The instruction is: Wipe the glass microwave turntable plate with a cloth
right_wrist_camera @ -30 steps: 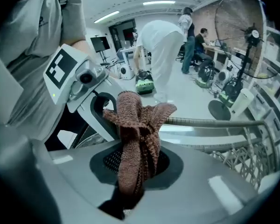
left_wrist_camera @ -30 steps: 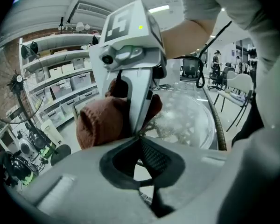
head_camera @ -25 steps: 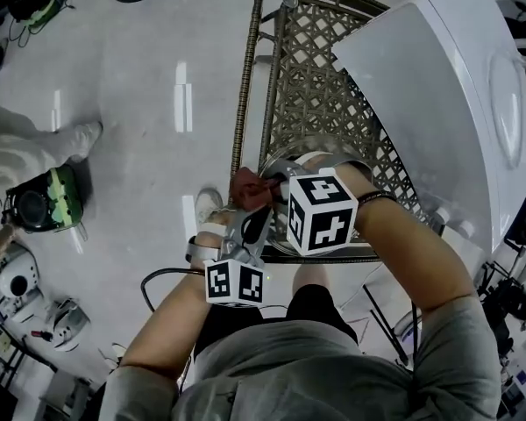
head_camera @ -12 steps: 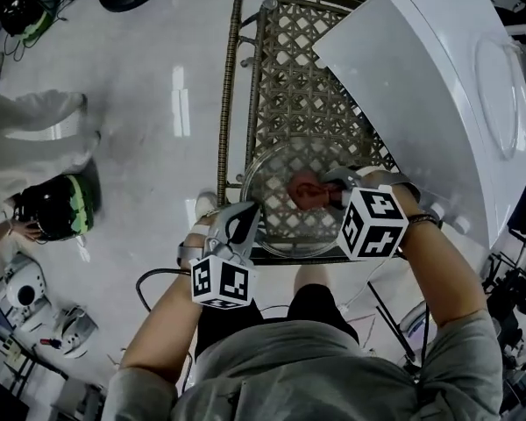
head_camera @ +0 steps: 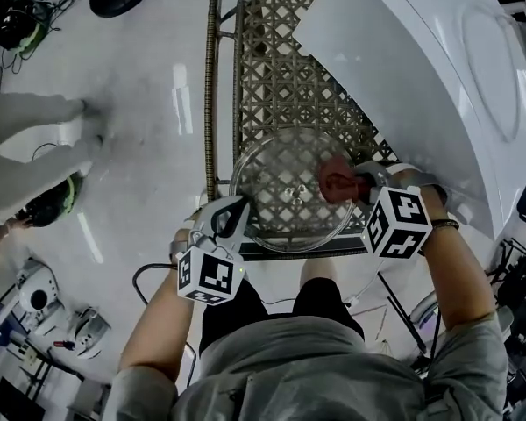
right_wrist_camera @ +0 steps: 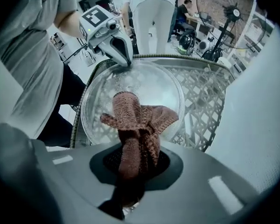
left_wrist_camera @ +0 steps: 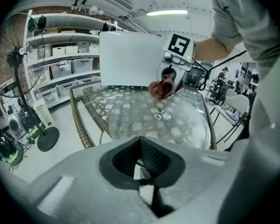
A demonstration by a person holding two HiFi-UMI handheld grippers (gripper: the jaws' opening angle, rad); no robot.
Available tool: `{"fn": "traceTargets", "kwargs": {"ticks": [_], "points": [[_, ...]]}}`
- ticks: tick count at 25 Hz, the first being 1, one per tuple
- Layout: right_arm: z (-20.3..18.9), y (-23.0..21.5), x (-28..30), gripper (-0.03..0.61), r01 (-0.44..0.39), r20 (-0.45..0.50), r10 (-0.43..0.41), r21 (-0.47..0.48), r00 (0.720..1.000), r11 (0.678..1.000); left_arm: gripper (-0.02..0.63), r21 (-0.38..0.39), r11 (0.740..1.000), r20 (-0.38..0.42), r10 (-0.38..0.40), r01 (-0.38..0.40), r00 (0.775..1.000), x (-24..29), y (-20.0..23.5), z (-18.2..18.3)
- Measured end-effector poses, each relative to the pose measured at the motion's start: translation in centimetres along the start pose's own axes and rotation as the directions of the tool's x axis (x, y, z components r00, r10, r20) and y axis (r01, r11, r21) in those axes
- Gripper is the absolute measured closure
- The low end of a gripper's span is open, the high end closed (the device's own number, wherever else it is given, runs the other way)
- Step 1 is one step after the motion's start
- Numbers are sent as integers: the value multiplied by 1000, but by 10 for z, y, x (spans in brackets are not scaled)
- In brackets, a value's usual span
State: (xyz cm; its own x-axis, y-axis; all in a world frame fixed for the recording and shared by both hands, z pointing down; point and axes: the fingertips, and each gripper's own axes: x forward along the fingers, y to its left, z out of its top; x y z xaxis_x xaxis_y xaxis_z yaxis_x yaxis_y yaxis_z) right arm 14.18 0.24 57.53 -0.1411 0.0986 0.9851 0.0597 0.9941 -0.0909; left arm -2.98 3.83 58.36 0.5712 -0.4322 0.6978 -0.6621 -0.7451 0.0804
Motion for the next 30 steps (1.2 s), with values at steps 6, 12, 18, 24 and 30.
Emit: {"fn": "traceTargets", "kwargs": {"ticks": [6, 12, 18, 24, 30], "points": [[109, 35, 4, 505, -9, 316, 37, -89, 948, 996, 615, -1, 1000, 1, -17, 17, 1000, 0, -1, 0], [166, 51, 35, 503, -9, 356, 63, -152, 932, 988, 614, -18, 998, 35, -64, 64, 997, -2, -3, 1], [176, 46, 42, 500, 28, 361, 26, -145, 932, 989, 617, -4, 999, 13, -52, 52, 999, -2, -1, -2], [156, 45, 38, 502, 21, 322, 16, -112, 946, 993, 615, 12, 999, -2, -44, 44, 999, 0, -3, -2], [92, 36, 25, 502, 26, 228, -15, -47, 974, 999, 615, -7, 998, -4, -61, 61, 998, -2, -1, -2]]}}
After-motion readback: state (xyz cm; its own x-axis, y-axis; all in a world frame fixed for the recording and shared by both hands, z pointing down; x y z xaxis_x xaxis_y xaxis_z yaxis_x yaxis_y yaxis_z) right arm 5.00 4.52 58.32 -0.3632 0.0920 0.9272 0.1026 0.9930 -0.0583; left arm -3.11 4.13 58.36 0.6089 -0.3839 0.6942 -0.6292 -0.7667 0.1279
